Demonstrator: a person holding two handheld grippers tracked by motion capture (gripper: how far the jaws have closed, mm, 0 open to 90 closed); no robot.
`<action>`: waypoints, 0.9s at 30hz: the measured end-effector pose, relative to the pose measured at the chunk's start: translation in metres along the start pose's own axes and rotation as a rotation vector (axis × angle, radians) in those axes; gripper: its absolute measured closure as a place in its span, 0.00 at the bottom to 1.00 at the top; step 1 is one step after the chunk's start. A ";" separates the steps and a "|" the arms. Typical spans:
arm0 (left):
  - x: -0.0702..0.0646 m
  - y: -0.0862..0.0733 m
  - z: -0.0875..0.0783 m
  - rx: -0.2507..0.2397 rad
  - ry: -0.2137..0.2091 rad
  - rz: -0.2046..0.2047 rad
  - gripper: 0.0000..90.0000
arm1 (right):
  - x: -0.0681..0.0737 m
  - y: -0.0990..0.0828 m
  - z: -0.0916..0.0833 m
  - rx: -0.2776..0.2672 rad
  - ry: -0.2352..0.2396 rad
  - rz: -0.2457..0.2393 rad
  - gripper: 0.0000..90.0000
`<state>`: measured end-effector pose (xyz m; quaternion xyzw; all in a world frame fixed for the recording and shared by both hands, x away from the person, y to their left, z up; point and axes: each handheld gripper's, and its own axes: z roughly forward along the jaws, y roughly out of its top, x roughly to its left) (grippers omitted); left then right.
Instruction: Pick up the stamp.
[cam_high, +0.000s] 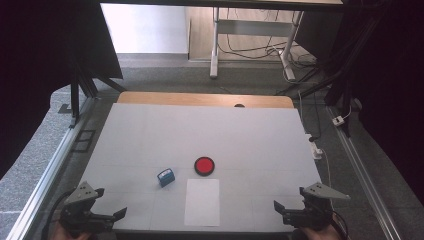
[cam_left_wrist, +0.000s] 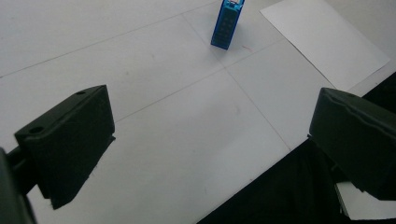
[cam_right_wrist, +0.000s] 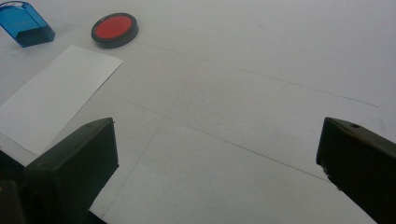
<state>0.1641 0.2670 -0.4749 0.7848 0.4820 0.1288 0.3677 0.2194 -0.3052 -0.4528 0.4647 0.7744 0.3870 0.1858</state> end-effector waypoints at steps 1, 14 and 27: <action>0.000 0.000 0.000 0.001 -0.002 0.003 0.00 | 0.000 0.000 0.000 0.002 0.005 -0.001 0.00; 0.002 0.001 0.001 0.013 -0.021 -0.010 0.00 | -0.001 0.001 0.002 0.012 0.040 -0.001 0.00; -0.002 0.001 0.001 0.021 -0.019 0.019 0.02 | 0.001 0.001 0.003 0.027 0.045 -0.019 0.00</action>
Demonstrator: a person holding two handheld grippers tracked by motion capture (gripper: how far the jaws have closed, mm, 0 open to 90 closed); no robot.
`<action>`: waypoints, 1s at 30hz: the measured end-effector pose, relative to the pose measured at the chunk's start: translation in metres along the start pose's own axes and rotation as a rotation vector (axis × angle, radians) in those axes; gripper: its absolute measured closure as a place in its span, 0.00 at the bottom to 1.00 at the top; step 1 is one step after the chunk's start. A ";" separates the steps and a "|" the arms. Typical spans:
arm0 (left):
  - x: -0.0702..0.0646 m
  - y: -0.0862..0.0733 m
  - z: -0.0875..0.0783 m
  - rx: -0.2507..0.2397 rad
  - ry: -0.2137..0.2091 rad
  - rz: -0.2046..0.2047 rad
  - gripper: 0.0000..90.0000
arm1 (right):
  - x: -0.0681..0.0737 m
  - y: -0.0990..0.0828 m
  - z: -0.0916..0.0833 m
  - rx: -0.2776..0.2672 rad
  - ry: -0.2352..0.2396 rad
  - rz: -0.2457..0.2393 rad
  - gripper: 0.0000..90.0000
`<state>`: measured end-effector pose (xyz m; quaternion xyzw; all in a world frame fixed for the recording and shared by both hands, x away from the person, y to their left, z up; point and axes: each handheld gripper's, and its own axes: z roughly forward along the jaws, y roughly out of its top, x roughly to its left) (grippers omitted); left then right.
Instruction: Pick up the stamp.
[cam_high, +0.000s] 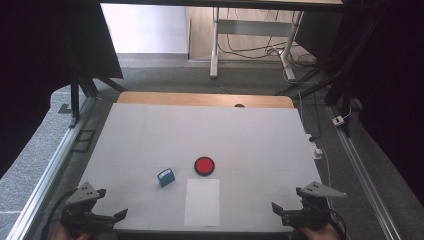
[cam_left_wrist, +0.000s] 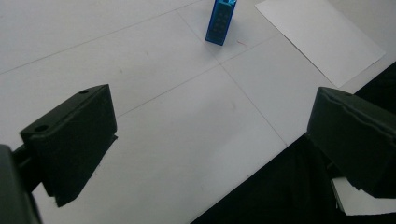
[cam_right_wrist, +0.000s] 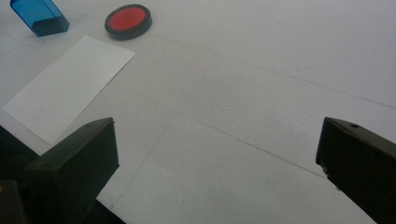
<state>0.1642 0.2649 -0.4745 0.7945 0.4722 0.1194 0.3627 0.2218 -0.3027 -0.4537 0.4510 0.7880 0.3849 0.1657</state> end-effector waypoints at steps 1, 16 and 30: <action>0.000 0.001 0.000 0.007 -0.001 0.004 0.02 | 0.000 0.000 0.000 0.000 0.000 0.000 0.00; -0.001 0.013 0.007 -0.033 -0.079 0.033 0.02 | 0.000 0.001 0.002 0.005 -0.002 0.000 0.00; -0.003 0.029 0.026 -0.069 -0.123 0.062 0.00 | 0.000 0.001 0.002 0.006 -0.004 -0.001 0.00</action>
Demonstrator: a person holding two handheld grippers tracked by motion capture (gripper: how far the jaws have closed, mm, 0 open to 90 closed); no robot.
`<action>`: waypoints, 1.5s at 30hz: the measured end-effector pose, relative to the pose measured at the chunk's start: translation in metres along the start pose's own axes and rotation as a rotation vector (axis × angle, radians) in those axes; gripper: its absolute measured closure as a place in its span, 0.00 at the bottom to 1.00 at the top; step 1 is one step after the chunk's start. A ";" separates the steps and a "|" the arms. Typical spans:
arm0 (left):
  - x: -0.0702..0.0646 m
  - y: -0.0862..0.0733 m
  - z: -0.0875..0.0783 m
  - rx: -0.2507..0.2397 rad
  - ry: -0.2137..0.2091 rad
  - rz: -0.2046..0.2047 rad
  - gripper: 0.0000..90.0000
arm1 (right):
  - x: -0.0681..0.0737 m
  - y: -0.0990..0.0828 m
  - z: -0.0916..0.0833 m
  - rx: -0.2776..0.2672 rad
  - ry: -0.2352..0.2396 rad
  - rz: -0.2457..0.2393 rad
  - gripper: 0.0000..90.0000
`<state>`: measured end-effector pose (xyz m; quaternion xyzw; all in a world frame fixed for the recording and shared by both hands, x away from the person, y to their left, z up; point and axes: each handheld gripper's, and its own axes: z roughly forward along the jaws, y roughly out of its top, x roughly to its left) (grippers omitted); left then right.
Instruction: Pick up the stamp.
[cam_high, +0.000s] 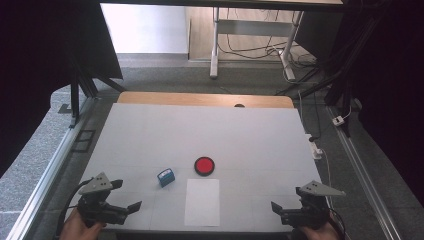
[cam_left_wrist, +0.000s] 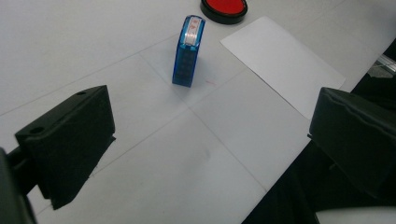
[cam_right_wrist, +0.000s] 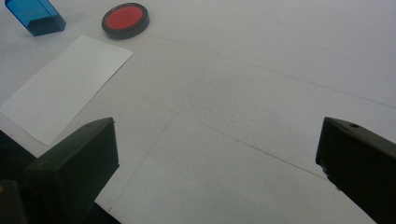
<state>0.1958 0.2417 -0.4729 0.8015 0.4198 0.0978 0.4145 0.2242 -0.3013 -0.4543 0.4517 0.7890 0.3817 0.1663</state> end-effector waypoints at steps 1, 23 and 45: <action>0.000 0.002 0.002 0.007 -0.003 0.000 0.00 | 0.000 0.000 0.000 0.000 0.001 0.001 0.00; 0.011 0.031 0.044 0.057 -0.015 0.037 0.00 | 0.000 0.000 0.001 0.007 0.001 -0.005 0.00; 0.023 0.063 0.086 0.114 0.012 0.118 0.00 | 0.000 0.001 0.002 0.012 0.008 -0.005 0.00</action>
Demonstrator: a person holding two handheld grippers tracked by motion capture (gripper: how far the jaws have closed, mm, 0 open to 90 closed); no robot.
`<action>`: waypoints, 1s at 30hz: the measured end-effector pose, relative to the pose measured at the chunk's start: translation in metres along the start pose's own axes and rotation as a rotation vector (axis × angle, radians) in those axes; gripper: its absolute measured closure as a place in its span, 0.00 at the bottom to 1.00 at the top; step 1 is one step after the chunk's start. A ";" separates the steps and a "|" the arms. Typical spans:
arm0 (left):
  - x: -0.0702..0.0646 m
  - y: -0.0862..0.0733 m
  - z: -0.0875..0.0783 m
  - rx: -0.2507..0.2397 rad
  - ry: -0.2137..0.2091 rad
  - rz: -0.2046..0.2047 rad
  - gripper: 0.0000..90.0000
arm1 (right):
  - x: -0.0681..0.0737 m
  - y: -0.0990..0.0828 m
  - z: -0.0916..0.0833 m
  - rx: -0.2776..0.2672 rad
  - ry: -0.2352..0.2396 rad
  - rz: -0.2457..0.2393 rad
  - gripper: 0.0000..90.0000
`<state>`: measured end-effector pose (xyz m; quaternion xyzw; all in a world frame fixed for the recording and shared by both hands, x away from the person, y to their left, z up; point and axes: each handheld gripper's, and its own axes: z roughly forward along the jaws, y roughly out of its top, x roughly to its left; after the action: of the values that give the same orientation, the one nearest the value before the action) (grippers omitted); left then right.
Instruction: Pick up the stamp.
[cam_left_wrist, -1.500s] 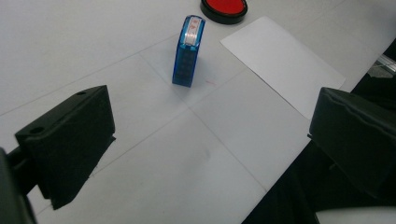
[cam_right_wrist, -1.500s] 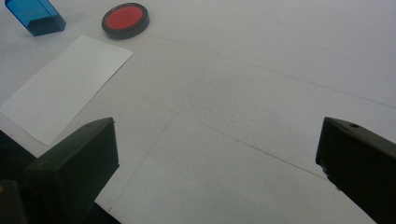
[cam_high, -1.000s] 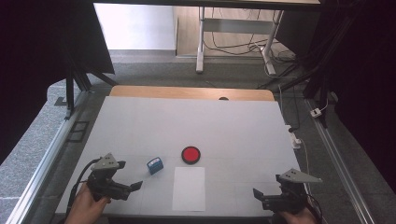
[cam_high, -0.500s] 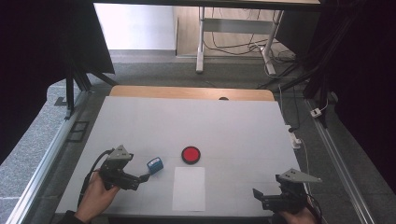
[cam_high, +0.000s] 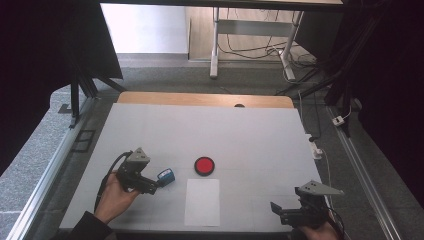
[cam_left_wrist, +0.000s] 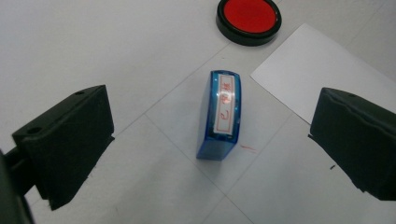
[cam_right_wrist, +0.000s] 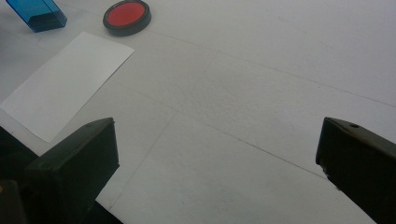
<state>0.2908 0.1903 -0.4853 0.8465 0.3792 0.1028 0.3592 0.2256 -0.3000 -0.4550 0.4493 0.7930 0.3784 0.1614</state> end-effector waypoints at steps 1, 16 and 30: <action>0.001 0.002 0.003 -0.001 0.002 -0.002 0.00 | 0.000 0.000 0.000 0.000 0.000 0.000 0.00; 0.001 0.011 0.021 0.041 -0.010 0.028 0.00 | 0.000 0.000 0.000 0.003 0.003 -0.002 0.00; -0.007 0.002 0.038 0.128 0.010 0.066 0.03 | 0.000 0.000 0.001 0.005 0.006 -0.007 0.00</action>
<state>0.3040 0.1651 -0.5106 0.8794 0.3585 0.0945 0.2985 0.2261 -0.2995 -0.4550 0.4458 0.7959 0.3775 0.1590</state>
